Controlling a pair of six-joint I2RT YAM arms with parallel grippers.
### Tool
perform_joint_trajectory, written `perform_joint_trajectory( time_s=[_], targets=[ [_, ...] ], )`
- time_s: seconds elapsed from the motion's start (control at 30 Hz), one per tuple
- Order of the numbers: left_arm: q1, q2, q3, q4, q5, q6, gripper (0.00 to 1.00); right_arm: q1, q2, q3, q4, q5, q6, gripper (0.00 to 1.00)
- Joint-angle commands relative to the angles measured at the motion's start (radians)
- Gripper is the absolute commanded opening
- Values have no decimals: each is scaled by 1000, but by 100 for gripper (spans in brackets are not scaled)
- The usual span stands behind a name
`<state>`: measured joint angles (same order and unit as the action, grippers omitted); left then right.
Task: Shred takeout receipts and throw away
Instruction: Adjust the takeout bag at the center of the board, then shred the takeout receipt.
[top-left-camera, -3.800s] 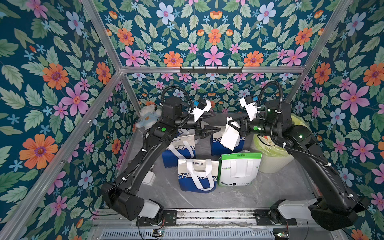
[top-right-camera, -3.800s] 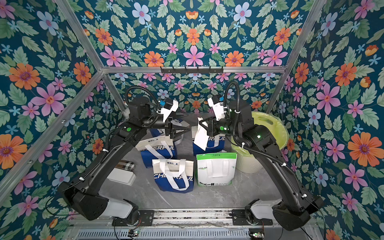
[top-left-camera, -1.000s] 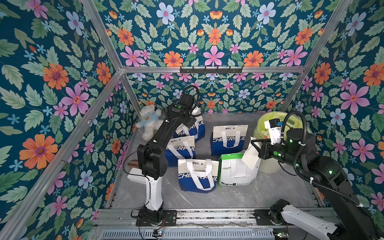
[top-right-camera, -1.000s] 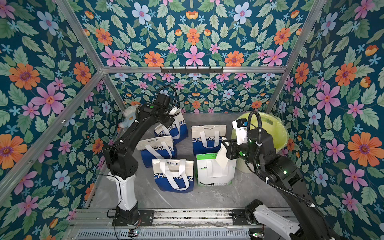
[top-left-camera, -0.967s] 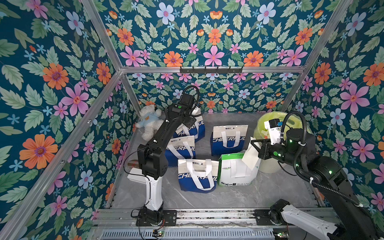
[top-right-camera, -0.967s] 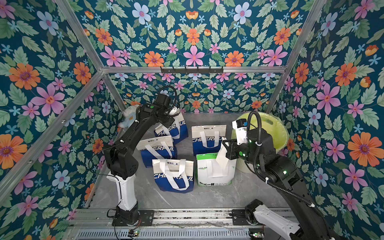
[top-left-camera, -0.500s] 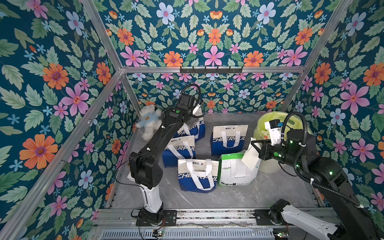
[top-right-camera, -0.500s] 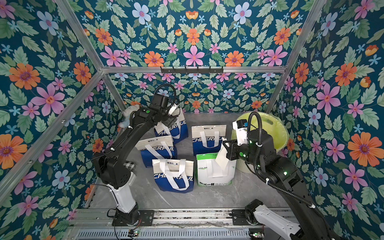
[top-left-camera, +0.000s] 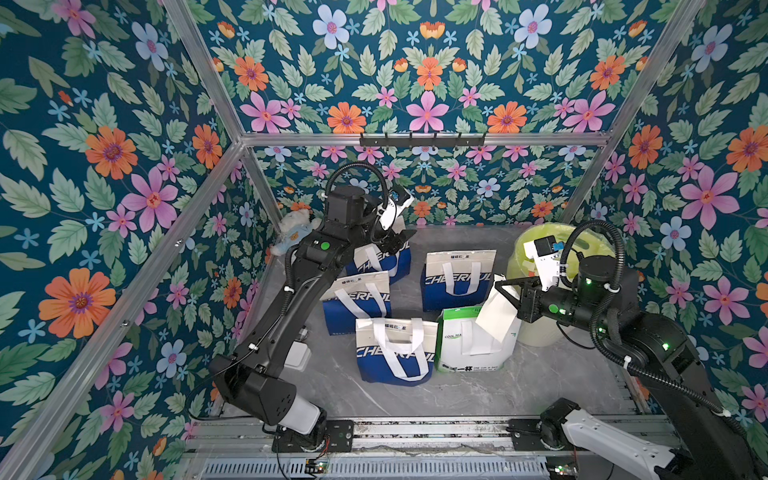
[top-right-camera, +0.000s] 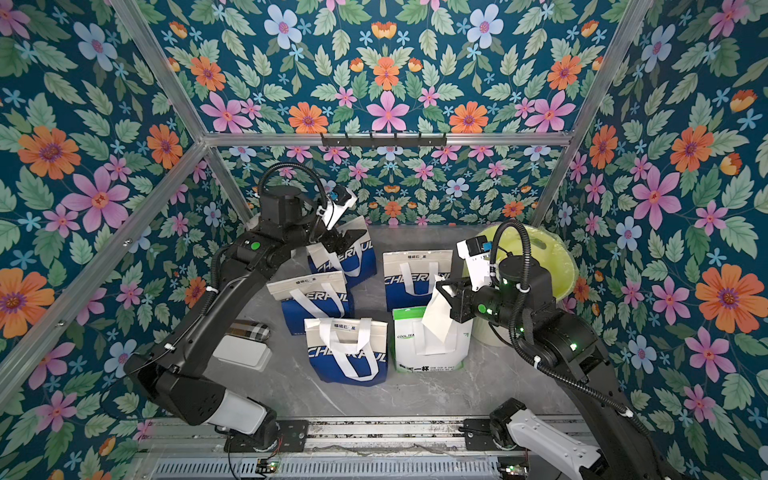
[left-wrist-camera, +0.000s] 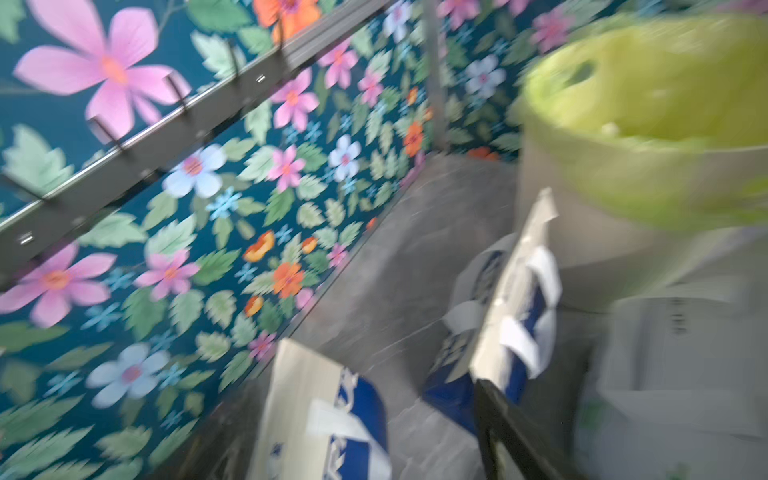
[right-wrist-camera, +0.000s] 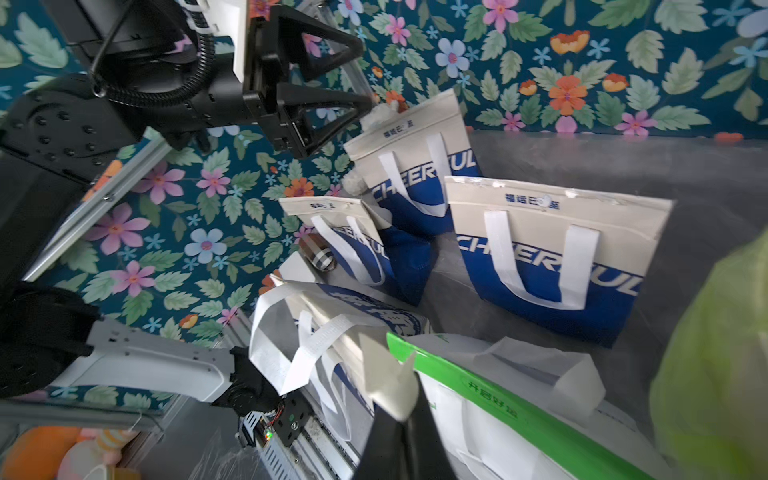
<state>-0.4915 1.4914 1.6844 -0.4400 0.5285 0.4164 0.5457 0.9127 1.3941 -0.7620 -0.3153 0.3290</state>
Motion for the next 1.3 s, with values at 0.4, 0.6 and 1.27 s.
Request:
perform_joint_trajectory(
  time_s=[0.4,0.6,1.27],
  targets=[
    [-206,-51,-195,374,473,-293,80,0,38,16,274,-238,17,0],
    [-217,-48,-209,413,567,-337,72,0,52,22,271,-227,-1,0],
    [-225,-38,-211,363,689,-340,63,0,69,16,243,-151,-64,0]
  ],
)
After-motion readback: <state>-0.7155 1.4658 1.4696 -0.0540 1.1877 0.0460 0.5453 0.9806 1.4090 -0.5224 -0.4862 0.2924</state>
